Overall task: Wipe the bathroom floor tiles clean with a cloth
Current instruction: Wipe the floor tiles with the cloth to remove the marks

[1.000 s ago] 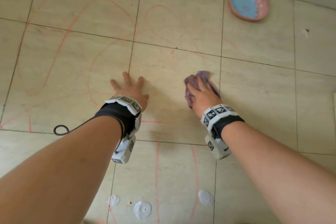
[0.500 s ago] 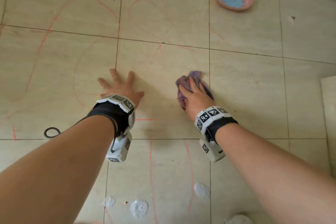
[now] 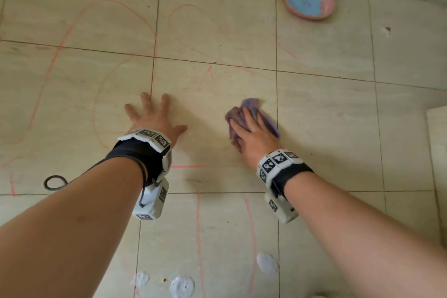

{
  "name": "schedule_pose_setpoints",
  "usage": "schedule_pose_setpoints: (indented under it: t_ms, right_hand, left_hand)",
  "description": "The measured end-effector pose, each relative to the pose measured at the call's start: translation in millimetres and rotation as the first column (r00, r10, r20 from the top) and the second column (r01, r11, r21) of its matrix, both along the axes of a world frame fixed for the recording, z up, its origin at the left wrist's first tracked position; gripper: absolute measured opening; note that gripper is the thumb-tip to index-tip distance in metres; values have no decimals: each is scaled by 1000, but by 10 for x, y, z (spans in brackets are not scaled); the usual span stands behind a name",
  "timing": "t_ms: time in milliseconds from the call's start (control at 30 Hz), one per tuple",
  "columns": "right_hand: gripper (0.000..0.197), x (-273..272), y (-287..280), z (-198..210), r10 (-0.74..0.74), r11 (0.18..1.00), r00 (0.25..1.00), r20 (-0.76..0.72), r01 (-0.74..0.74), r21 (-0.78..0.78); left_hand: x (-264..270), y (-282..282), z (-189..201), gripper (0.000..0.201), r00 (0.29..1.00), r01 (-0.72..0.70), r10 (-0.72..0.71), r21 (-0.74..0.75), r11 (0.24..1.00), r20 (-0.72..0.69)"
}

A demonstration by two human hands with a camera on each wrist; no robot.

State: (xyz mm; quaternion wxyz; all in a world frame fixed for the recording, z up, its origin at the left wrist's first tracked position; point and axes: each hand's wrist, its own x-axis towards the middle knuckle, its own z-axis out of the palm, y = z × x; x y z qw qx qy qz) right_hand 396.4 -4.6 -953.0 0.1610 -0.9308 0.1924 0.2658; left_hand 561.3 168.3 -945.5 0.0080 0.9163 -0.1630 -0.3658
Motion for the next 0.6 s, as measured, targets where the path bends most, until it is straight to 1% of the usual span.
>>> schedule_pose_setpoints:
  t_ms: [67, 167, 200, 267, 333, 400, 467, 533, 600]
  right_hand:
    - [58, 18, -342, 55, -74, 991, 995, -64, 66, -118]
    - [62, 559, -605, 89, -212, 954, 970, -115, 180, -241]
    - [64, 813, -608, 89, -225, 950, 965, -133, 187, -251]
    - [68, 1215, -521, -13, -201, 966, 966, -166, 167, -195]
    - [67, 1390, -325, -134, -112, 989, 988, -104, 101, -105]
    - [64, 1270, -73, -184, -9, 999, 1000, 6, 10, -48]
    - [61, 925, 104, -155, 52, 999, 998, 44, -51, -17]
    - [59, 551, 76, -109, 30, 1000, 999, 39, -29, -9]
    - [58, 350, -134, -92, -29, 999, 1000, -11, 28, -35]
  left_hand:
    - [91, 1, 18, 87, 1000, -4, 4, 24, 1000, -3]
    - [115, -30, 16, 92, 999, 37, -38, 94, 995, 5]
    - [116, -31, 16, 93, 999, 42, -42, 104, 994, 3]
    - [120, -29, 16, 93, 999, 44, -43, 101, 994, -15]
    - [128, -23, 17, 93, 999, 51, -49, 108, 993, -23]
    - [121, -10, 33, 93, 998, 62, -61, 122, 991, -13]
    - [120, -4, 49, 93, 997, 77, -75, 127, 989, -14]
    - [147, -5, 56, 94, 996, 91, -88, 133, 987, -28]
    - [164, 5, 64, 94, 995, 99, -94, 149, 984, -38]
